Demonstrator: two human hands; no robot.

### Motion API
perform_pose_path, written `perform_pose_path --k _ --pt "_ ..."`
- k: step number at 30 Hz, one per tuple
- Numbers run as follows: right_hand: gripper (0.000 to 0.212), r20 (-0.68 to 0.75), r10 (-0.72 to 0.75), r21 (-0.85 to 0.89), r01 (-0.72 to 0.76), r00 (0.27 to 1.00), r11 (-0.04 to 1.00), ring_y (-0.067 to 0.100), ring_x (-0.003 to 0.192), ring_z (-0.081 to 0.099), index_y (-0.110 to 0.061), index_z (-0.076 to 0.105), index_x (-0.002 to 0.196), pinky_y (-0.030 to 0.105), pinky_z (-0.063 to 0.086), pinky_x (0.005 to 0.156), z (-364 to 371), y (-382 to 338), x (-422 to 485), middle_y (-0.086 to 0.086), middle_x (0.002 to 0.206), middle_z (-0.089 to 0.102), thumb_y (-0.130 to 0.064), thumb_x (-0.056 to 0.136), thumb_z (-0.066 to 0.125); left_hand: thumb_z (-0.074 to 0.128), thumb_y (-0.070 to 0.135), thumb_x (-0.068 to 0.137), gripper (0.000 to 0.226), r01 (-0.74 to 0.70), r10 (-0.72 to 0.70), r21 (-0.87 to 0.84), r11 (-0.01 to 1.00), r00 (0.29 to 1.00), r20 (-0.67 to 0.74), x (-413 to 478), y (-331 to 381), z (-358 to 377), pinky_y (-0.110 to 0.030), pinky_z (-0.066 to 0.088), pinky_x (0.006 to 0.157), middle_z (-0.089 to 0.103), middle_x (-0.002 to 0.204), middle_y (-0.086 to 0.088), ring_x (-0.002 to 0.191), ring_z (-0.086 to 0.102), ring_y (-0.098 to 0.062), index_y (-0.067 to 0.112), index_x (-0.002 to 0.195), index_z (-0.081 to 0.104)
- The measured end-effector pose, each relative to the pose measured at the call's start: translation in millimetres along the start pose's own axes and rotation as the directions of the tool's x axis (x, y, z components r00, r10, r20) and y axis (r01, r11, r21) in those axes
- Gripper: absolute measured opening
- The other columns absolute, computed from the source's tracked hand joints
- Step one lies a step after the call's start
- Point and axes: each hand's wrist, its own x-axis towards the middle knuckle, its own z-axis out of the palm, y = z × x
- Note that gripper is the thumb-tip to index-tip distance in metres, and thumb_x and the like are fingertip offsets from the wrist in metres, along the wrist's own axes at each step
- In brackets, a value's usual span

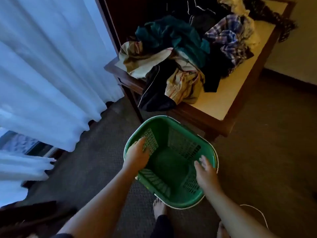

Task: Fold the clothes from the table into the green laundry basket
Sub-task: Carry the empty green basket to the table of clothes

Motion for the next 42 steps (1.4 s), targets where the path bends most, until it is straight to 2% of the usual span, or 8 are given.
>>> perform_pose_path --k 4,8,10,15,19,27,36,42 --pt "0.115 -0.221 0.332 0.127 -0.31 0.917 0.942 0.037 0.139 0.047 -0.031 0.03 0.154 0.06 0.043 0.11 24 61 34 0.014 0.155 0.044 -0.089 0.062 0.065 0.065 0.026 0.096 0.074 0.08 -0.088 0.114 0.99 0.994 0.066 53 -58 4 -0.05 0.049 0.108 0.039 0.16 -0.016 0.139 0.049 -0.037 0.017 0.161 0.031" --pt "0.119 -0.143 0.652 0.388 -0.564 0.744 0.729 0.041 0.148 0.032 -0.03 0.003 0.162 0.063 0.029 0.117 41 91 34 0.018 0.164 0.028 -0.062 0.076 0.078 0.073 0.031 0.093 0.103 0.19 -0.222 0.201 0.961 0.964 0.149 92 -103 22 -0.06 0.03 0.121 -0.001 0.172 -0.02 0.156 0.013 -0.045 0.023 0.166 0.0" --pt "0.113 -0.02 0.725 0.448 -0.642 0.689 0.623 0.043 0.148 0.031 -0.025 0.016 0.16 0.067 0.028 0.117 48 104 39 0.019 0.163 0.03 -0.061 0.073 0.078 0.076 0.033 0.092 0.11 0.239 -0.271 0.173 0.956 0.941 0.202 110 -124 29 -0.059 0.028 0.123 -0.002 0.172 -0.02 0.156 0.012 -0.045 0.021 0.166 -0.005" --pt "0.038 0.034 0.708 0.644 -0.557 0.706 0.524 0.039 0.122 0.059 -0.016 0.047 0.133 0.066 0.041 0.104 61 119 45 0.018 0.132 0.061 -0.025 0.1 0.062 0.08 0.025 0.089 0.083 0.37 -0.348 -0.047 0.928 0.903 0.254 126 -144 43 -0.05 0.062 0.091 0.056 0.14 -0.016 0.113 0.067 -0.034 0.019 0.153 0.027" --pt "0.007 -0.137 0.705 0.68 -0.452 0.696 0.578 0.035 0.103 0.065 -0.014 0.056 0.111 0.056 0.054 0.092 64 127 42 0.019 0.12 0.066 -0.015 0.105 0.054 0.081 0.018 0.089 0.049 0.495 -0.437 -0.214 0.842 0.859 0.266 116 -134 38 -0.05 0.064 0.083 0.067 0.115 -0.016 0.092 0.072 -0.032 0.013 0.127 0.051" --pt "0.013 -0.313 0.704 0.641 -0.405 0.638 0.652 0.036 0.102 0.066 -0.01 0.055 0.115 0.056 0.057 0.091 4 140 -32 0.018 0.112 0.064 -0.017 0.104 0.055 0.079 0.016 0.091 0.031 0.699 -0.544 -0.308 0.645 0.703 0.458 24 -111 20 -0.06 0.063 0.076 0.073 0.102 -0.026 0.087 0.076 -0.042 0.0 0.111 0.061" --pt "0.019 -0.404 0.486 0.487 -0.268 0.775 0.832 0.034 0.096 0.069 -0.013 0.06 0.118 0.057 0.059 0.086 -83 158 -149 0.014 0.108 0.068 -0.026 0.105 0.054 0.056 -0.01 0.094 0.035 0.67 -0.485 -0.307 0.676 0.718 0.5 -119 -74 27 -0.058 0.062 0.067 0.064 0.11 -0.031 0.09 0.07 -0.049 0.008 0.124 0.05" --pt "0.063 -0.465 0.358 0.519 -0.078 0.81 0.851 0.038 0.132 0.054 -0.034 0.03 0.158 0.063 0.05 0.103 -142 192 -214 0.012 0.154 0.047 -0.028 0.102 0.059 0.054 -0.019 0.088 0.048 0.628 -0.412 -0.437 0.644 0.766 0.494 -213 -13 41 -0.058 0.062 0.065 0.061 0.11 -0.029 0.085 0.067 -0.044 0.009 0.127 0.051"
